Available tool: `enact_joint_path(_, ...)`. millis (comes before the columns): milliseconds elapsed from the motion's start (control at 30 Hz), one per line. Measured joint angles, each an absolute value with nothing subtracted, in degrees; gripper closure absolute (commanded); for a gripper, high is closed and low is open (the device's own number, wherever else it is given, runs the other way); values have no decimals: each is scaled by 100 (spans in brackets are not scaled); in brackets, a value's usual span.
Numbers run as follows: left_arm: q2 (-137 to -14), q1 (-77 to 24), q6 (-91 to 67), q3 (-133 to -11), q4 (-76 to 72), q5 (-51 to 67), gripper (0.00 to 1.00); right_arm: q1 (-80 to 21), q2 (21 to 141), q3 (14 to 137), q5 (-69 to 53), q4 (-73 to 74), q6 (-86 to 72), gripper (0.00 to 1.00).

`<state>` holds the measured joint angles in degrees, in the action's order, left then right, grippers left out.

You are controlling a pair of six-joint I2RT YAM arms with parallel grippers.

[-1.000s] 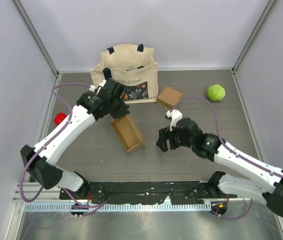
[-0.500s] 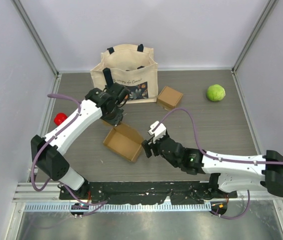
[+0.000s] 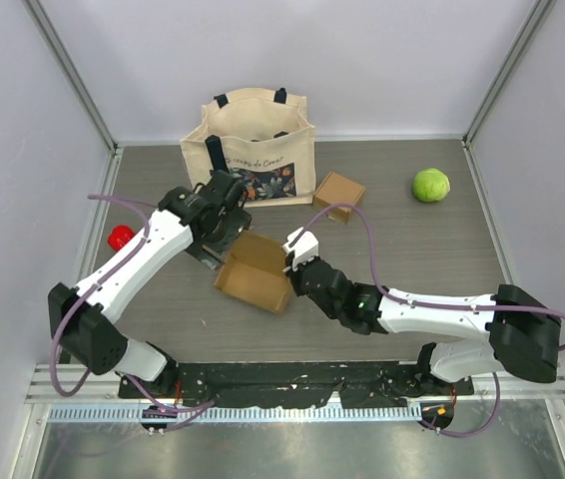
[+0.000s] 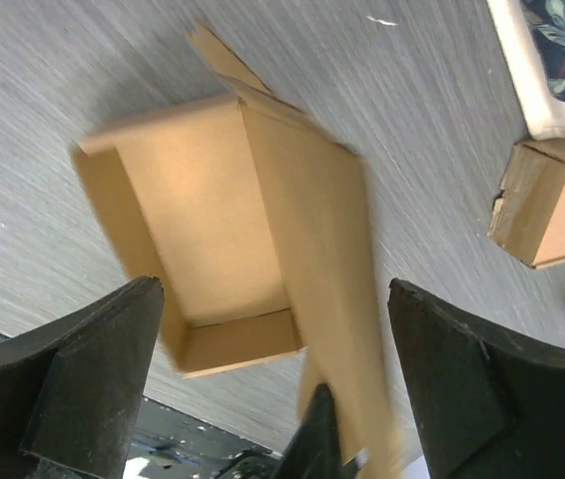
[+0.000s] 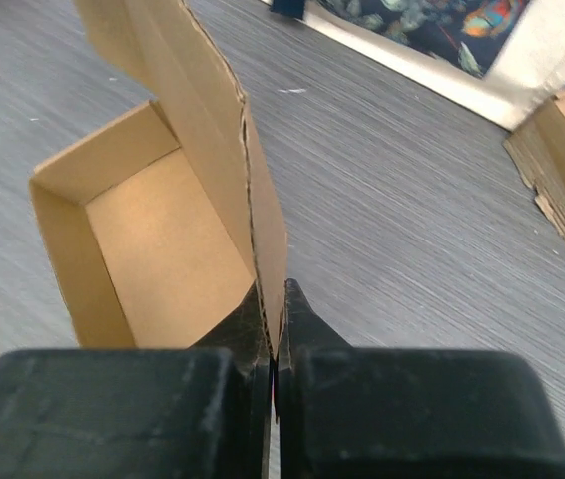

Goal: Fold the paper box

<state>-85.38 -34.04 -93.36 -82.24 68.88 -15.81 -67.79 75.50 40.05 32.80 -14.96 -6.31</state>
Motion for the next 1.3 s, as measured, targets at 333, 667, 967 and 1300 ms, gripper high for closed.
enact_joint_path(333,-4869,-3242,-5365,-4678,2821,-1769,0,-4788,6600,3374,1046,-937,-521,99)
enact_joint_path(667,-4945,-2504,-3527,-2550,-215,-333,2,-3393,7078,3669,-1387,-1015,19,99)
enact_joint_path(967,-7037,-1358,-2980,-3889,-609,2547,20,-3022,7428,3754,-2421,-985,169,99)
enact_joint_path(1300,-7354,-1402,-2672,-4075,-215,3310,23,-2952,7428,3782,-2519,-976,165,99)
